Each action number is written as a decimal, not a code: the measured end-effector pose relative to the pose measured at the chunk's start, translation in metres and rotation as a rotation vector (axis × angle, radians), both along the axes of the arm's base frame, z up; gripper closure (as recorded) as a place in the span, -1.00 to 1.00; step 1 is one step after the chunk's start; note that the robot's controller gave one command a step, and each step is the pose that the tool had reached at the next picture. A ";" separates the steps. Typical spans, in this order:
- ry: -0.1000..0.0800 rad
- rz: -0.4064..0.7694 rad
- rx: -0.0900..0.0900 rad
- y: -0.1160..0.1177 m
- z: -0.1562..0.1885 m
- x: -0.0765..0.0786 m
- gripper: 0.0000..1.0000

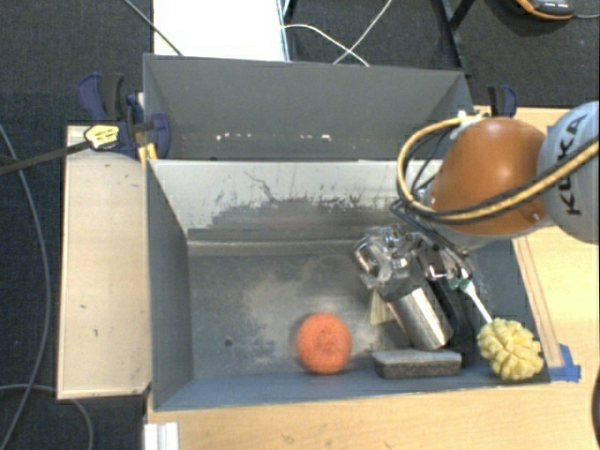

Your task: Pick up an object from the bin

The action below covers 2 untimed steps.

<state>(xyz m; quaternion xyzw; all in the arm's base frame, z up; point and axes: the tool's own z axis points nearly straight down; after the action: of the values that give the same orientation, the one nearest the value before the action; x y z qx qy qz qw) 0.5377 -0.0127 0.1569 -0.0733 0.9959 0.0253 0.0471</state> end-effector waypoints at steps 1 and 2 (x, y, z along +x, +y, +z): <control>0.019 0.009 -0.003 -0.002 0.021 -0.004 1.00; 0.012 0.036 0.000 -0.014 0.045 0.028 1.00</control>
Offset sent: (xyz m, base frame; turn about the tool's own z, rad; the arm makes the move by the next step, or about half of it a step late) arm 0.0281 -0.0155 0.0455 -0.0390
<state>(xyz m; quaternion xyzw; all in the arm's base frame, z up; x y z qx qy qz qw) 0.5653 -0.0267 0.2018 -0.0910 0.9947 0.0267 0.0408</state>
